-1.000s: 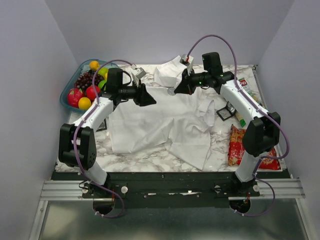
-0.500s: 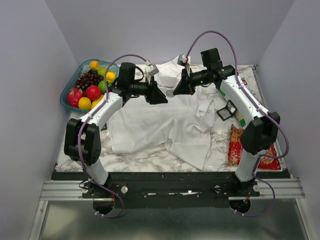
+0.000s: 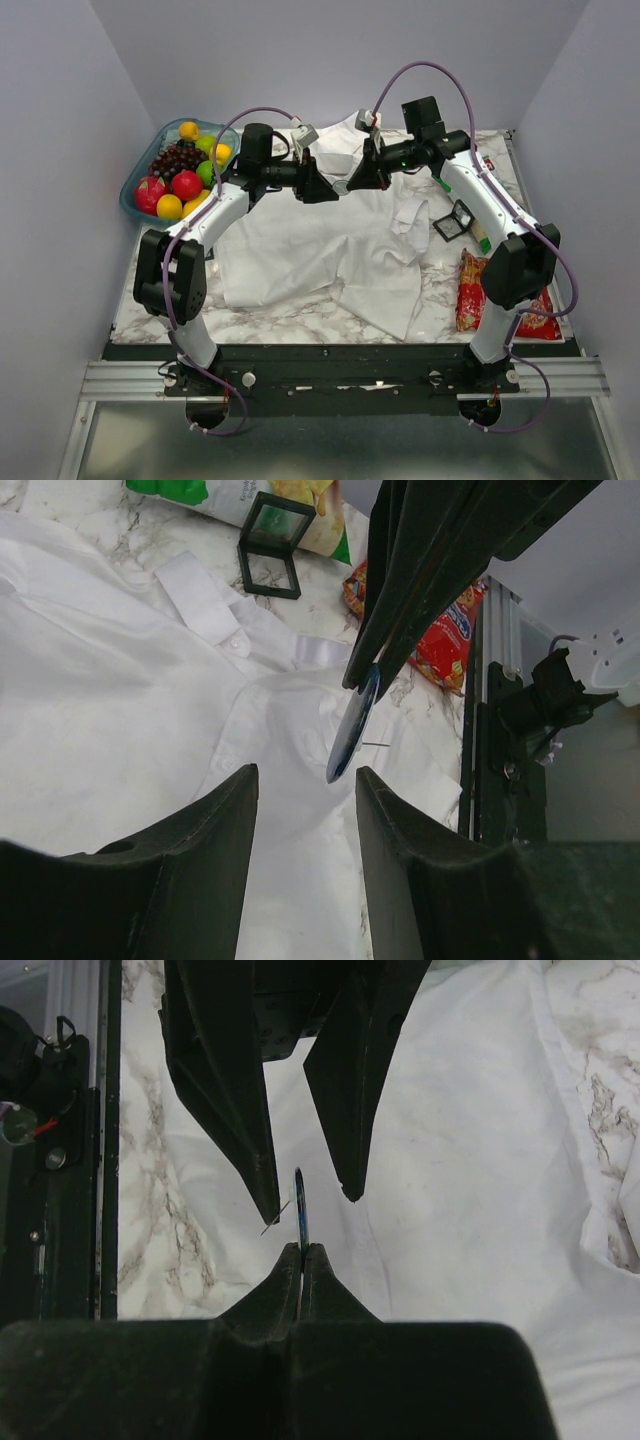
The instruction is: Remove the brooch from the garment
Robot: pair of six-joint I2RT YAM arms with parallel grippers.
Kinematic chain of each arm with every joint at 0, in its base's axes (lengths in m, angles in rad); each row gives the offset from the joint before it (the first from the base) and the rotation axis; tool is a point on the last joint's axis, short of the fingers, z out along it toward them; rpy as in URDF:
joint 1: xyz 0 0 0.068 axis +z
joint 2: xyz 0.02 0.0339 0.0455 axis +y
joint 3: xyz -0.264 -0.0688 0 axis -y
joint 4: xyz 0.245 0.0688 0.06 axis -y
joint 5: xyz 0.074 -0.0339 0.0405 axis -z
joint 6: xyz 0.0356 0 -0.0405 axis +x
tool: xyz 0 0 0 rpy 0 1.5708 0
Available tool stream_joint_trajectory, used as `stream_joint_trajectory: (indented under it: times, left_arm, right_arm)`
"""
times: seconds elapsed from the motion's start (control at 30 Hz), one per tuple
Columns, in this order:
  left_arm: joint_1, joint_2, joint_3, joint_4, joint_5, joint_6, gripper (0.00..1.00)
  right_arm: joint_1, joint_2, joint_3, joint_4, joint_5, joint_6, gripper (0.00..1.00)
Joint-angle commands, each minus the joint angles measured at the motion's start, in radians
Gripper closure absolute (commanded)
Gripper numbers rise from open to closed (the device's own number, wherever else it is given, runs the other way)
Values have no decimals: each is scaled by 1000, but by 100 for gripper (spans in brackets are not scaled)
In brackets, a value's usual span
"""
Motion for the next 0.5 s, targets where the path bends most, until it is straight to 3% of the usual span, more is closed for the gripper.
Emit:
stream_joint_trajectory:
  times: [0.0,0.2,0.47]
  left_arm:
    - [-4,29,19,128,24,-103,48]
    - [-5,45,24,156,41,-122,57]
    - [-5,49,20,199,74,-148,80]
  right_arm:
    - [3,-1,-1,-23,-26,0,100]
    - [4,3,-4,-15,-25,12,100]
    - [4,8,-11,8,-12,46,100]
